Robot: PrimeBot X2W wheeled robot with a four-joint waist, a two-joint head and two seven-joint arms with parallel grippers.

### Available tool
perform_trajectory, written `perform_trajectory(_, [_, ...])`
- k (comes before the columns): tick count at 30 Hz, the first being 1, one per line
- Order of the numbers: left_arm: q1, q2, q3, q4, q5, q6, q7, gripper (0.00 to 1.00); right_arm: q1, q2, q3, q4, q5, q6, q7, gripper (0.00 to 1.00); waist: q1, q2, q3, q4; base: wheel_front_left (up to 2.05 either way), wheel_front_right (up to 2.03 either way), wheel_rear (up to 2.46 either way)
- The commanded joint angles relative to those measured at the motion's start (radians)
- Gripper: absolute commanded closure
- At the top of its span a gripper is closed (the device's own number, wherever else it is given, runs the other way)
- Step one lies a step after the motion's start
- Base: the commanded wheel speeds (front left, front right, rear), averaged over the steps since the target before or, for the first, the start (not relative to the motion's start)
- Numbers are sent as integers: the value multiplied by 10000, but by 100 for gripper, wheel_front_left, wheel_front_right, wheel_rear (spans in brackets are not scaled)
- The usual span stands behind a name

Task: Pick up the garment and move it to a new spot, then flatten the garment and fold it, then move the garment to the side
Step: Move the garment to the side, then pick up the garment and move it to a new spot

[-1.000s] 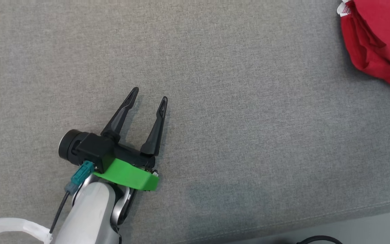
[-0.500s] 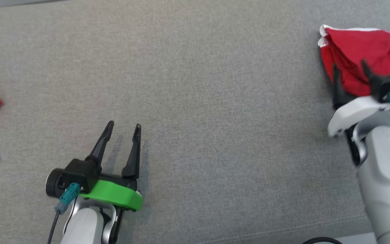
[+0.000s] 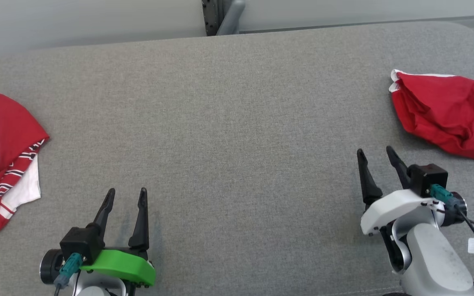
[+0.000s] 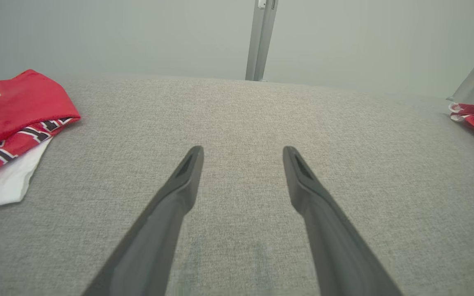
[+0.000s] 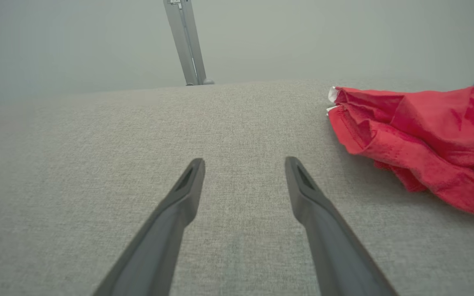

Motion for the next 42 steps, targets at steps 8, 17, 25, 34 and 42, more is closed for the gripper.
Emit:
perform_trajectory(8, [660, -41, 456, 243, 206, 15, 6, 0, 1389, 226, 85, -647, -10, -18, -34, 0, 1, 0, -1084, 117, 0, 0, 0])
perform_trajectory(17, [1163, -42, 683, 323, 165, 15, 6, 0, 2261, 289, -25, -1479, 61, -16, -34, 0, 1, 0, -1624, 172, 0, 0, 0])
perform_trajectory(25, [1269, -42, 696, 280, 183, 15, 6, 0, 2557, 306, 123, -1627, 191, -16, -34, 0, 1, 0, -1683, 292, 0, 0, 0])
perform_trajectory(34, [1008, -32, 859, 583, -137, 250, 6, 0, 2484, 307, 859, -1623, 380, -16, -34, 0, 1, 0, -1374, 1411, 0, 0, 0])
perform_trajectory(42, [934, -37, 1271, 789, -368, 538, 6, 0, 1910, 292, 1881, -1700, 393, -16, -34, 0, 1, 0, -949, 3205, 0, 0, 0])
